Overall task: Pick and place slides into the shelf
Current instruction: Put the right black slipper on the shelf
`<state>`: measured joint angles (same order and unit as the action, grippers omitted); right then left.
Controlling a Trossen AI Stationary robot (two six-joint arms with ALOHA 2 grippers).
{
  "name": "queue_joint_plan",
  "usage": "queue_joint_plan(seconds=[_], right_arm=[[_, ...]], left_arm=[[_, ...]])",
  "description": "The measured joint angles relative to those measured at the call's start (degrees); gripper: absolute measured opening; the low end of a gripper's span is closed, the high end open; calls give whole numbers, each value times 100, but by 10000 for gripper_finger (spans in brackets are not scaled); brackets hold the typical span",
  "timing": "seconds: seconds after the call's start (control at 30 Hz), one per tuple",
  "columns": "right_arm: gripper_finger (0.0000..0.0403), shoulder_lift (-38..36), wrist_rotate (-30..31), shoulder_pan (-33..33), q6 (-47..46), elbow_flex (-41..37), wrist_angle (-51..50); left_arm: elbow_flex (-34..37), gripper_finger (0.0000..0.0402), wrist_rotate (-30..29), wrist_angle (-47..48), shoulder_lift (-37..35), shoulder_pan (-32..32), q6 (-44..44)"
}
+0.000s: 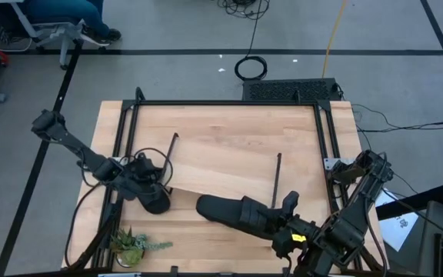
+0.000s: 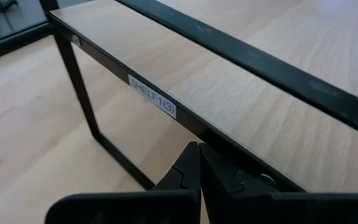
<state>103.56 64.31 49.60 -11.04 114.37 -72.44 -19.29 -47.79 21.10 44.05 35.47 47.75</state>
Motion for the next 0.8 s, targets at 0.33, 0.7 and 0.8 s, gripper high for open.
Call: queue_joint_plan(seconds=[0.33, 0.7, 0.8], right_arm=[[1, -58, -10, 0, -25, 0, -66], [1, -60, -10, 0, -47, 0, -140], [1, -60, -10, 0, -101, 0, -138]], left_arm=[[-4, 0, 3, -1094, 738, 338, -275], [-7, 0, 412, -1851, 1103, 384, -980], [-7, 0, 430, -1845, 1111, 384, -982]])
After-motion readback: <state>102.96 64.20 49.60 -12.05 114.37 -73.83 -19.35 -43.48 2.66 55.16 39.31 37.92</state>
